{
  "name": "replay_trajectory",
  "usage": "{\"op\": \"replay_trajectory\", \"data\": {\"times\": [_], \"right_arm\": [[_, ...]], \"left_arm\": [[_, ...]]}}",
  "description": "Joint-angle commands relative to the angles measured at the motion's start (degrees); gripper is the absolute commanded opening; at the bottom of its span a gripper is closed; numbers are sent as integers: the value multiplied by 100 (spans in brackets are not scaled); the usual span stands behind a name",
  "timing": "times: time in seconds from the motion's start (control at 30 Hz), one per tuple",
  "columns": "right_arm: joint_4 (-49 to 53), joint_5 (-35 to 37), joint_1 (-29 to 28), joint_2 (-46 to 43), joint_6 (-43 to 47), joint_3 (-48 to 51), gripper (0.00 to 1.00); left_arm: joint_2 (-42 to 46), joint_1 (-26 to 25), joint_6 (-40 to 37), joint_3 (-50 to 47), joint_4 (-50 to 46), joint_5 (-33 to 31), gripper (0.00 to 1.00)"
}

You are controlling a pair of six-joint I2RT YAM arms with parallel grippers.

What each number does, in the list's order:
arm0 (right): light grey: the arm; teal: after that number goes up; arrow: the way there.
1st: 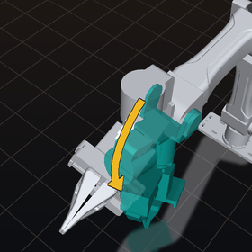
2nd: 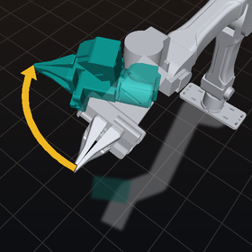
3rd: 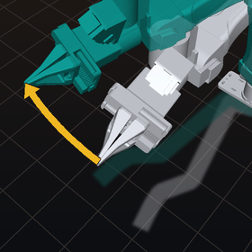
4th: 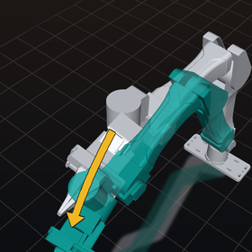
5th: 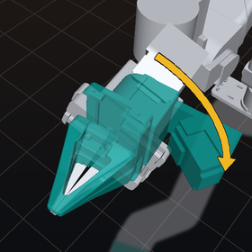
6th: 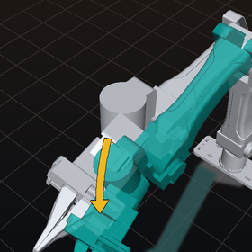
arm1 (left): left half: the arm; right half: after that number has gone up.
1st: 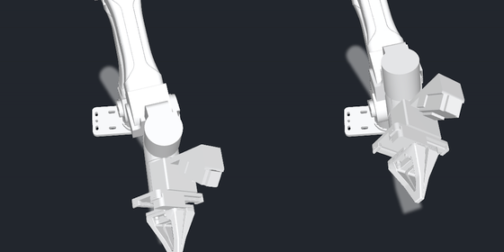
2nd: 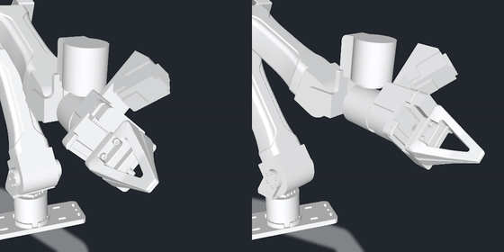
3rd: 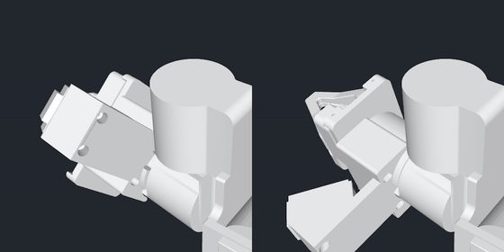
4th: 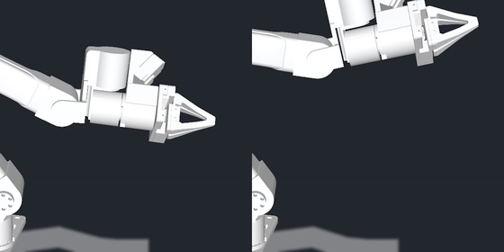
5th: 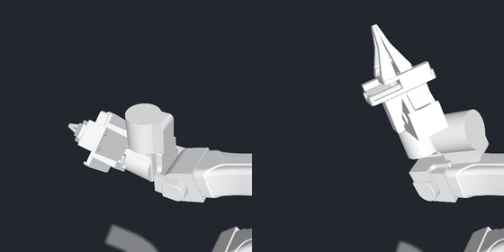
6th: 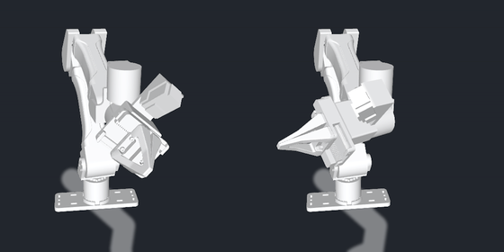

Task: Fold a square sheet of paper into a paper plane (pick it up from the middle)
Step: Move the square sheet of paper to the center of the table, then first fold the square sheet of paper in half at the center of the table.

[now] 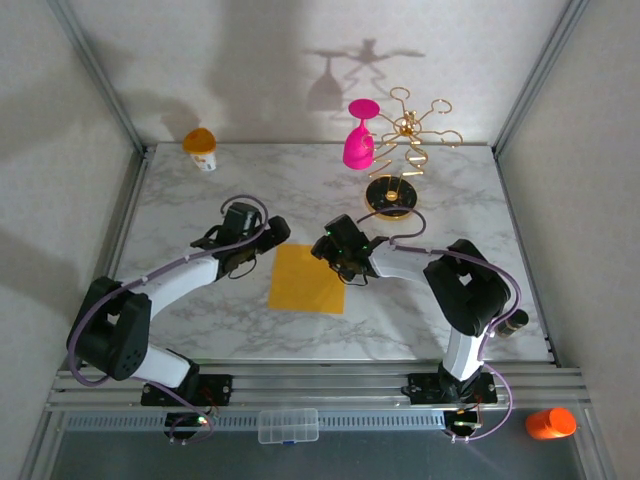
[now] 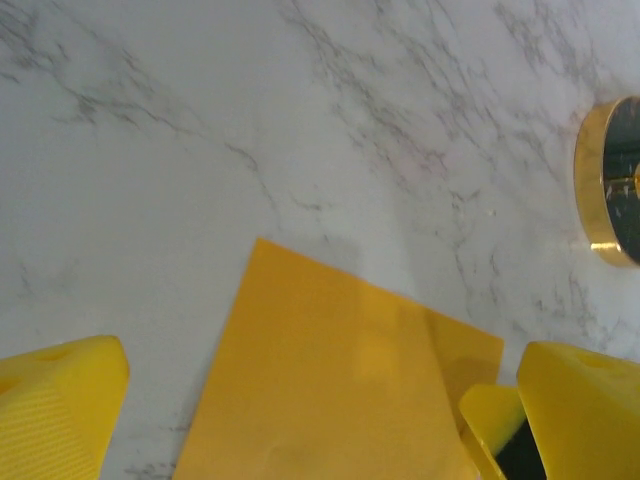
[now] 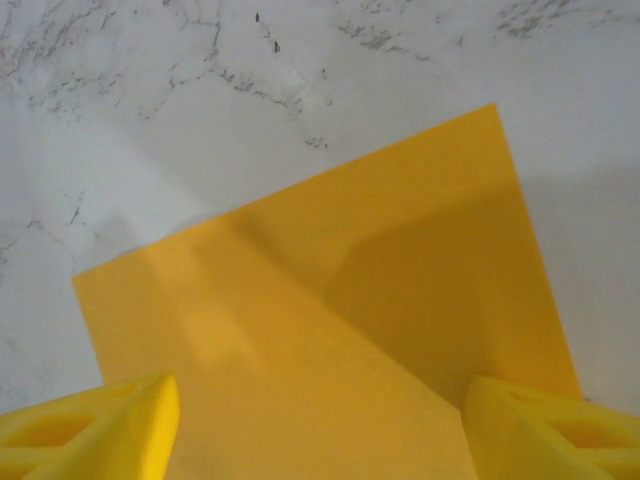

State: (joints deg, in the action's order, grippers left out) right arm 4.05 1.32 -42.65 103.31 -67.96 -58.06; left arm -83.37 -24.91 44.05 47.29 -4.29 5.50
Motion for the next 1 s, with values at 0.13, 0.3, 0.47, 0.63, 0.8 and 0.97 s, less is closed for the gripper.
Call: {"op": "replay_trajectory", "data": {"times": [0.13, 0.3, 0.47, 0.63, 0.8, 0.97], "right_arm": [[251, 654, 435, -1221, 1116, 298, 92], [121, 856, 1018, -1662, 2109, 840, 99], [-91, 883, 1474, -1874, 2483, 1157, 99], [-119, 716, 1738, -1821, 2538, 1244, 99], [-168, 612, 1770, -1744, 2544, 1246, 99], [-168, 537, 1778, -1634, 2491, 1192, 99]], "left_arm": [[-646, -993, -53, 674, -1133, -741, 99], [-1628, -1737, -343, 1534, -2044, -1258, 99], [-2513, -2180, -497, 2362, -2633, -1385, 99], [-3064, -2242, -502, 2891, -2979, -1437, 93], [-3238, -2199, -538, 3085, -3174, -1622, 89], [-3175, -2124, -599, 3102, -3213, -1573, 89]]}}
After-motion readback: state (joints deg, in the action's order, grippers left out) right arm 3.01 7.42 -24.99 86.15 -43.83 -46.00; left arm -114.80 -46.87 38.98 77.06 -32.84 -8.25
